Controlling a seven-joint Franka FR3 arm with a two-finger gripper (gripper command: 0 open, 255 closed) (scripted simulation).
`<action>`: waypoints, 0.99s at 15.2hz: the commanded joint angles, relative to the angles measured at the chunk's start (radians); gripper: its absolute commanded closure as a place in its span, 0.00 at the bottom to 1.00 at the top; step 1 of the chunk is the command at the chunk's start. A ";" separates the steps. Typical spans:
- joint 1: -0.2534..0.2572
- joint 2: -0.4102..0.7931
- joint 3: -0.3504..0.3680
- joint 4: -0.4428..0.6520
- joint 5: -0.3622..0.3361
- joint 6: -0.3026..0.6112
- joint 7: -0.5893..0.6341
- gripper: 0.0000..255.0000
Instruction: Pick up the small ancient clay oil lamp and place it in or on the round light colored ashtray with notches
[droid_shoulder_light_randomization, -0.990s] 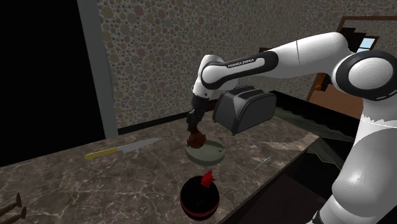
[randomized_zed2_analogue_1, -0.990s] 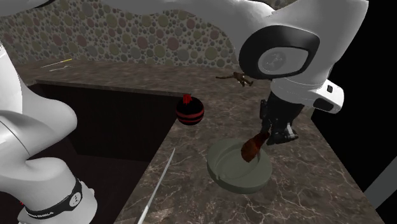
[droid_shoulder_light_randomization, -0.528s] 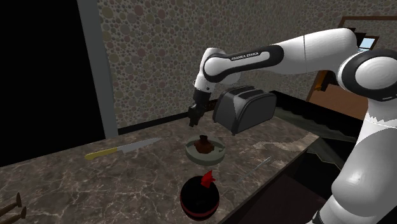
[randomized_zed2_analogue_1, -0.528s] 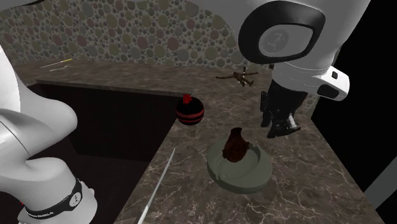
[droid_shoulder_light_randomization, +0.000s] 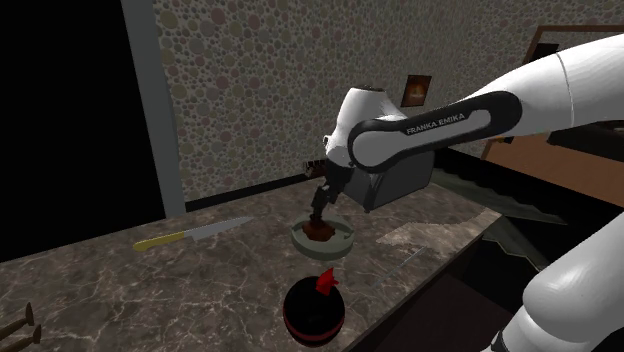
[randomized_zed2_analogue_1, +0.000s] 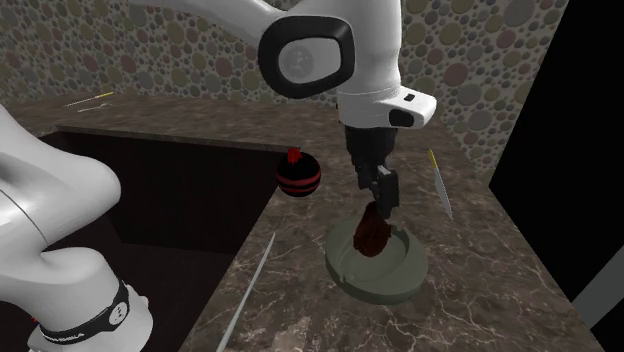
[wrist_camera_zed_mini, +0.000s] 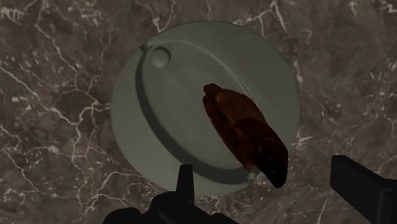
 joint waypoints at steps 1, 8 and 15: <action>0.007 -0.044 0.009 -0.068 -0.005 0.050 0.016 0.00; -0.007 0.030 0.033 -0.095 -0.052 0.143 0.051 0.00; -0.007 0.030 0.033 -0.095 -0.052 0.143 0.051 0.00</action>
